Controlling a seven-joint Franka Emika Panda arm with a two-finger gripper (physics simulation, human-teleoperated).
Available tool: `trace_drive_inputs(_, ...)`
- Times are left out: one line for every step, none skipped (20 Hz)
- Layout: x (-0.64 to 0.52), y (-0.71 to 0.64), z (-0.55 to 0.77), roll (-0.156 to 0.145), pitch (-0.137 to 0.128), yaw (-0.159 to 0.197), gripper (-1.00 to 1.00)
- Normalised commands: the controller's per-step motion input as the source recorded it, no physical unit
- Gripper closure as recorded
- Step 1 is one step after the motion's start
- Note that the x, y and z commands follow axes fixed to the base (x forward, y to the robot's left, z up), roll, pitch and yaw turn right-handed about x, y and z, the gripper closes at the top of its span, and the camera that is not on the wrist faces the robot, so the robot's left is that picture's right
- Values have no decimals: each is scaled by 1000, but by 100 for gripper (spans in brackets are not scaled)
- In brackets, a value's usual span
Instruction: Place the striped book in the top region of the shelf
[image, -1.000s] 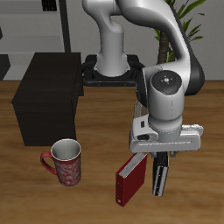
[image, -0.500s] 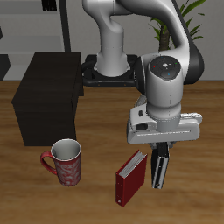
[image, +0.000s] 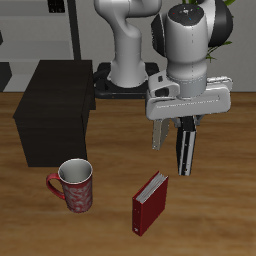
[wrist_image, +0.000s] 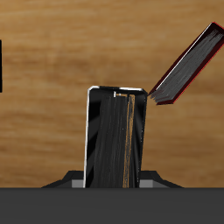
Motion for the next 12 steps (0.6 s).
trace_drive_inputs(0,0,0,0,0,0,100)
trace_drive_inputs(0,0,0,0,0,0,100)
trace_drive_inputs(-1058,-789,1611,19,-187,-67,100)
trace_drive_inputs(-560,-651,843,-78,-149,10,100)
trace_drive_inputs(-209,-376,374,-11,-33,-27,100)
trace_drive_inputs(-366,-481,465,-39,-37,-57,100)
trace_drive_inputs(-302,-331,364,-17,-73,-6,100)
trace_drive_inputs(-523,-561,527,-9,-76,-11,100)
trace_drive_inputs(-453,-516,424,-46,-30,-139,100)
trace_drive_inputs(-530,-320,380,-9,-89,1,100)
trace_drive_inputs(-456,-515,378,-20,-39,-37,100)
trace_drive_inputs(-589,-421,315,-63,-17,-27,100)
